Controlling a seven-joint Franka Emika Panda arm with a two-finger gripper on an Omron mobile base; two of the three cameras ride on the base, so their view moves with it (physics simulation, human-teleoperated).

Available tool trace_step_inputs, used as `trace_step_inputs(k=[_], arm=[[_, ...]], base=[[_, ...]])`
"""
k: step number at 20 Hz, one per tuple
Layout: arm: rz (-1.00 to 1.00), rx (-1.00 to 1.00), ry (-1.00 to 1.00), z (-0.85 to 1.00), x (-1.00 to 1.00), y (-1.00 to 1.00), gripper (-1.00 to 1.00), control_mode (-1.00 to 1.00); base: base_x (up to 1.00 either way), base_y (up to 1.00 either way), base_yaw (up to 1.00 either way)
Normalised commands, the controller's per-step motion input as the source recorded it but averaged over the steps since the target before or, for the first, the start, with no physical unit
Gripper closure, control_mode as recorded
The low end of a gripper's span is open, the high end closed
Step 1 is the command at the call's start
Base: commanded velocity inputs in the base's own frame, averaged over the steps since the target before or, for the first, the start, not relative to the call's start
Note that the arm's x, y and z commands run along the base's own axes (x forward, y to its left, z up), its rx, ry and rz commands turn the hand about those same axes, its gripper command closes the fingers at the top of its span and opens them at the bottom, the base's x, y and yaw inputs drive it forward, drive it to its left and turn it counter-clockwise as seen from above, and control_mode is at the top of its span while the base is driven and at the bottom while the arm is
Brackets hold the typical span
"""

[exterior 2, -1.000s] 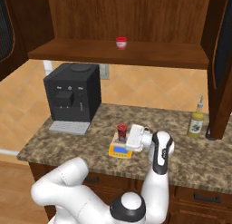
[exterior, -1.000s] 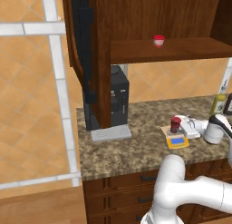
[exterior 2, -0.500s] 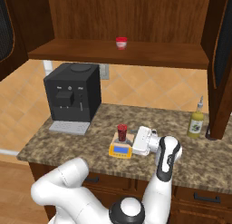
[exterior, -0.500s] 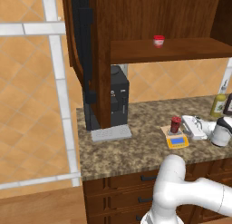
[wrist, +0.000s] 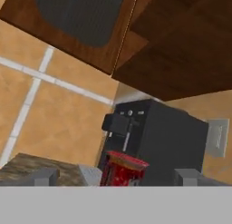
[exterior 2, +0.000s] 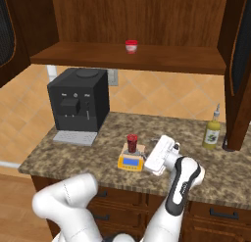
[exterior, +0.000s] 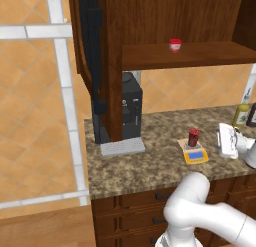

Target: Pick the yogurt and place it on the digital scale for weighing, and close the cabinet.

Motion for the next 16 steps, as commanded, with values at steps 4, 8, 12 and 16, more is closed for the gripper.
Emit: trace_step_inputs(k=[4, 8, 12, 16], arm=[[-0.37, 0.11, -0.17, 0.43, -0.27, -0.48, -1.0, -1.0], [-0.34, 0.08, -0.35, 0.61, -0.13, -0.36, -1.0, -1.0], [-0.26, 0.06, -0.41, 0.6, -0.32, -0.56, -1.0, -1.0], [-0.2, 0.08, -0.44, 0.86, -0.52, -0.61, -1.0, -1.0]], base=[[0.0, 0.0, 0.0], [0.0, 0.0, 0.0], [0.0, 0.0, 0.0], [0.0, 0.0, 0.0]])
